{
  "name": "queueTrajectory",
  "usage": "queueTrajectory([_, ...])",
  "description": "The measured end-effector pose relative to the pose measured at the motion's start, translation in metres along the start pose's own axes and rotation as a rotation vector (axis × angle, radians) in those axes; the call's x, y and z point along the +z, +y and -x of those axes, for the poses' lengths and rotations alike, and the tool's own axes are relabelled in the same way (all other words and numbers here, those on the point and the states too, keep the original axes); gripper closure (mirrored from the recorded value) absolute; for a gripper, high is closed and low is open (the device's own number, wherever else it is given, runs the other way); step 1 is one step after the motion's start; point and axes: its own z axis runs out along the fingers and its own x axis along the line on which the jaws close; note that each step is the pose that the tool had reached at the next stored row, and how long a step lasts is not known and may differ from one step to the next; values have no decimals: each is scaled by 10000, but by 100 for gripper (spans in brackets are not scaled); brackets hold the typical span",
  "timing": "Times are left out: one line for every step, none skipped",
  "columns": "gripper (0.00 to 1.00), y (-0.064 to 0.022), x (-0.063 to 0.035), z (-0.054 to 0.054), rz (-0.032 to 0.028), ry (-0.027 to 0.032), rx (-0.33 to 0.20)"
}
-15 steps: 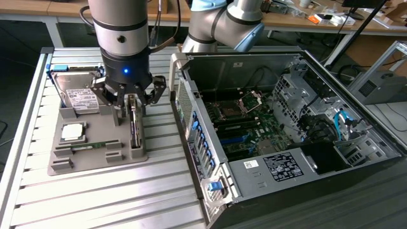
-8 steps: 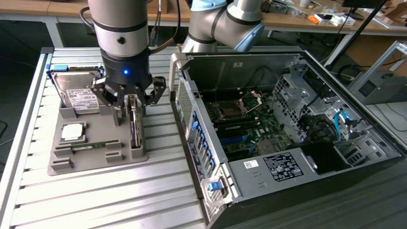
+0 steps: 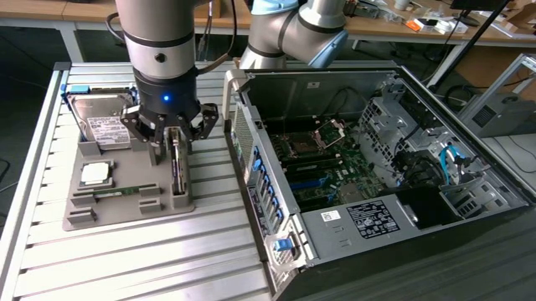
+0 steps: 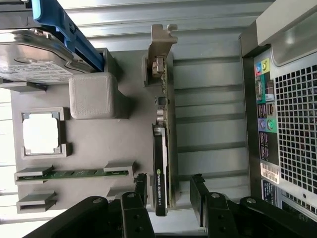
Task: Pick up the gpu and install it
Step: 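Pick up the gpu and move the gpu toward the slot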
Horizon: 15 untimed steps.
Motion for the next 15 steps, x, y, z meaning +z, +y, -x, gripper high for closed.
queueTrajectory([52, 0, 6, 0, 0, 0, 0])
queueTrajectory([52, 0, 16, 0, 0, 0, 0])
queueTrajectory([52, -1, 22, 0, 0, 0, 0])
queueTrajectory([52, -1, 29, -1, 1, -1, 1])
queueTrajectory([52, -1, 35, -1, 2, -1, 0])
queueTrajectory([52, -1, 42, -1, 1, 1, 1])
queueTrajectory([52, -1, 51, 0, 2, 0, 1])
queueTrajectory([52, 0, 62, 2, 1, 1, 2])
queueTrajectory([52, 0, 71, 4, 1, 0, 1])
queueTrajectory([52, 1, 79, 6, 0, 2, 1])
queueTrajectory([52, 4, 86, 8, 0, 3, 1])
queueTrajectory([52, 11, 97, 8, 0, 1, 0])
queueTrajectory([52, 20, 104, 7, 0, 1, 1])
queueTrajectory([52, 29, 108, 7, 0, 2, 1])
queueTrajectory([52, 39, 113, 6, 0, 2, 0])
